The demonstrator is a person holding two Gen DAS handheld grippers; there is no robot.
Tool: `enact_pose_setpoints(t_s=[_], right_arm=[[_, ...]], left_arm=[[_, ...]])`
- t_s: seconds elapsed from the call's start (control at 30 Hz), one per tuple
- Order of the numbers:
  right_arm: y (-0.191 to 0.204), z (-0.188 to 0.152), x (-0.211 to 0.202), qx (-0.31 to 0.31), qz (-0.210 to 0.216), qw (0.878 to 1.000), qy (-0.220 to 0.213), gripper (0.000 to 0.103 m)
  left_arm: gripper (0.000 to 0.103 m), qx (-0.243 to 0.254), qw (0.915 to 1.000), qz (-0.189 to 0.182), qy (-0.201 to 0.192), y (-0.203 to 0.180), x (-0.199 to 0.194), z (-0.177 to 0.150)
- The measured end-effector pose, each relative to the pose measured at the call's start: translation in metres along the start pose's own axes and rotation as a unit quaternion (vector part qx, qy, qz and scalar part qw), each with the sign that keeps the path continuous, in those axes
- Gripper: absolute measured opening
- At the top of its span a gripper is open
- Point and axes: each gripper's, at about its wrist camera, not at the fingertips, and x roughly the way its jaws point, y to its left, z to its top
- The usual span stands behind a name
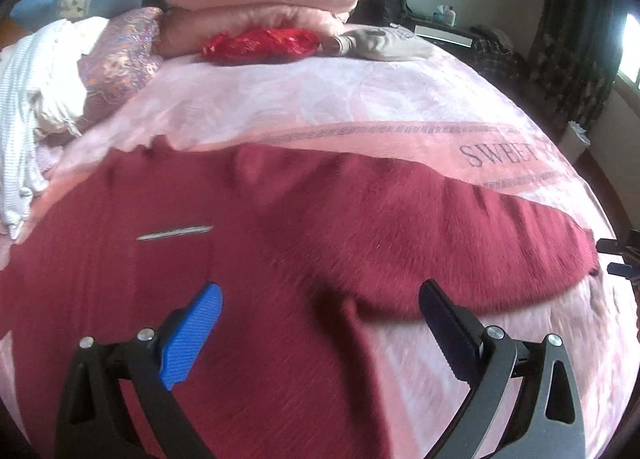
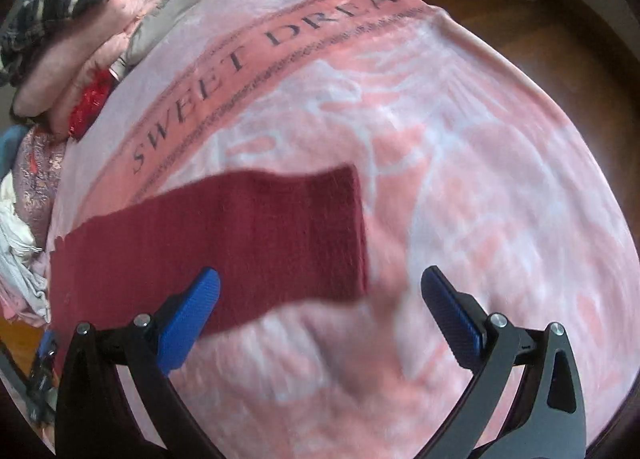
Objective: Fold small clothes
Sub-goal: 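Grasp the cuff of a sweater sleeve with the right tool, then fold the held sleeve across the sweater chest and open the right tool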
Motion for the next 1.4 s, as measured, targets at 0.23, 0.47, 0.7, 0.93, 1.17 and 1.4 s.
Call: enact_pose_setpoints(t_s=[0.23,0.47,0.7,0.93,1.17,1.4], right_arm=[[0.015,0.009,0.027,-0.038,-0.028,0.999,0.013,0.079],[0.037,0.014,-0.013,-0.076,0.026,0.996,-0.037,0.012],[0.004,0.019,-0.031,-0.016,-0.029,0.997,-0.072,0.009],[0.037,0.008,-0.022,-0.036,-0.092,0.991,-0.090,0.009],[0.186,-0.018,-0.051,-0.212,-0.028,0.971,-0.109,0.009],[0.371,-0.092,-0.009,-0.378,0.047,0.923,-0.054,0.009]], left_arm=[[0.099,-0.004,0.9998,0.021,-0.002,-0.013,0.019,0.005],[0.099,-0.004,0.9994,0.033,0.008,-0.006,0.018,0.004],[0.099,0.002,0.9989,0.047,-0.006,0.040,-0.003,-0.002],[0.099,-0.046,0.9970,0.054,0.030,0.104,0.008,-0.020],[0.099,-0.066,0.9954,0.065,0.023,0.173,-0.010,-0.028],[0.099,-0.092,0.9943,0.046,0.030,0.224,-0.013,-0.035]])
